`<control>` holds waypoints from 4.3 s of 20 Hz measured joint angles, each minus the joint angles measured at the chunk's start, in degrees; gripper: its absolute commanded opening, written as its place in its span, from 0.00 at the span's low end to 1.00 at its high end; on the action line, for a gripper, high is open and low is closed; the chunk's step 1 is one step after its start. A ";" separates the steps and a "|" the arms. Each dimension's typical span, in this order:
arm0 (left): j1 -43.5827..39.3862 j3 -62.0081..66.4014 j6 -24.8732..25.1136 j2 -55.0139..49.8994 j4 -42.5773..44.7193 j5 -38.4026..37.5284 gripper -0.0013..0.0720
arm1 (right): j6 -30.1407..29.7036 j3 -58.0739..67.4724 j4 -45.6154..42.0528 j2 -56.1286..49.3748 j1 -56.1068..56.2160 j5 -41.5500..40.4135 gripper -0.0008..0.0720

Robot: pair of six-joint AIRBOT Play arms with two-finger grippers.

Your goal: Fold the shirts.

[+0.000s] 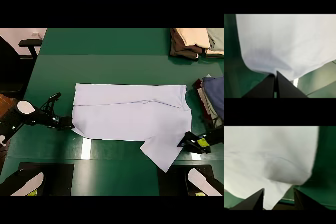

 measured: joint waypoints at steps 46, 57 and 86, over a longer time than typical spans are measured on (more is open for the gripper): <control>-0.02 33.40 -4.15 -18.62 10.91 1.38 0.07 | -5.33 59.10 7.08 -32.33 13.92 -1.64 0.92; 0.00 35.39 -2.95 -18.69 3.69 -3.21 0.07 | -14.05 41.24 18.27 -34.29 0.87 -4.20 0.94; -33.62 59.67 -8.11 -51.41 -6.12 10.25 0.05 | -4.61 61.05 22.01 -17.94 28.35 -3.80 0.04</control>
